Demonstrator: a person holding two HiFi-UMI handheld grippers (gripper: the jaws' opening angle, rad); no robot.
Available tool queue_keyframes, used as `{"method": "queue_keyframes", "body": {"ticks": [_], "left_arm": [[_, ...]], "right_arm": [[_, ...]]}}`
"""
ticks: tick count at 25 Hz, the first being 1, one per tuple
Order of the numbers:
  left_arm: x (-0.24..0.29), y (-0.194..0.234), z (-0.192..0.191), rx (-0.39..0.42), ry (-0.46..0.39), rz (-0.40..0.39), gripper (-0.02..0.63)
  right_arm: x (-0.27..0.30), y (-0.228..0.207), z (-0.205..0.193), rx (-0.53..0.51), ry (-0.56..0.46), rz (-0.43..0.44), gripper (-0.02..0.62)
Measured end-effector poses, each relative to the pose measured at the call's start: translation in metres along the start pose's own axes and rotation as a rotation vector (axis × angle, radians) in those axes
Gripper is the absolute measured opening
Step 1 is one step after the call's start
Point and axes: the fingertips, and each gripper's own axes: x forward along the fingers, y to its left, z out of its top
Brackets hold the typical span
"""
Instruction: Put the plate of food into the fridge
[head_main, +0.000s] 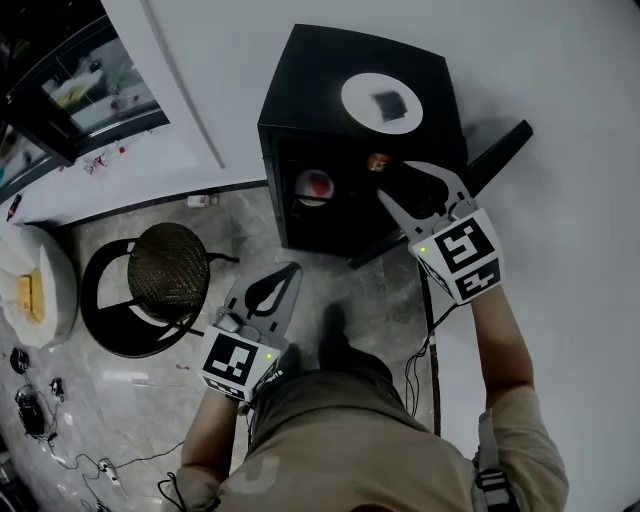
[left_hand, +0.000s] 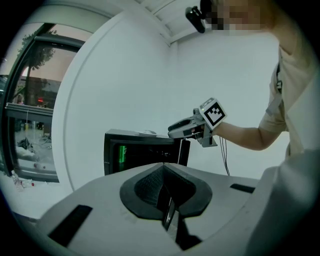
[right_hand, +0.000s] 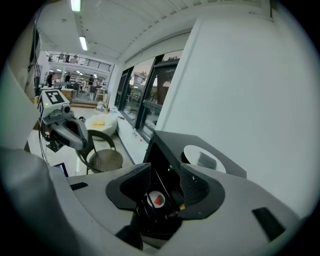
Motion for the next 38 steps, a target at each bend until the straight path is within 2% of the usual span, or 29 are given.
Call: {"method": "queue_keyframes", "body": {"ticks": [3,8,16,23,31,38], "left_arm": [[-0.001,-0.002,-0.004,-0.006,0.008,-0.005,0.012],[-0.004,-0.004,-0.011,-0.012,0.025,-0.004,0.011],[-0.012,-0.003,-0.02,-0.024,0.038,0.009,0.011],[-0.008,0.001,-0.018,-0.004,0.045,0.02,0.011],[0.004,0.001,-0.006,0.017,0.036,0.003,0.012],[0.009,-0.009,-0.007,0.01,0.046,-0.036,0.012]], "right_arm": [[0.009,-0.008,0.003,-0.05,0.037,0.026,0.165],[0.024,-0.029,0.009,-0.187,0.103,0.018,0.199],[0.057,-0.046,-0.016,-0.396,0.296,0.041,0.213],[0.077,-0.051,-0.033,-0.474,0.393,0.038,0.212],[0.085,-0.053,-0.037,-0.499,0.403,0.022,0.212],[0.084,-0.052,-0.037,-0.523,0.349,0.004,0.212]]}}
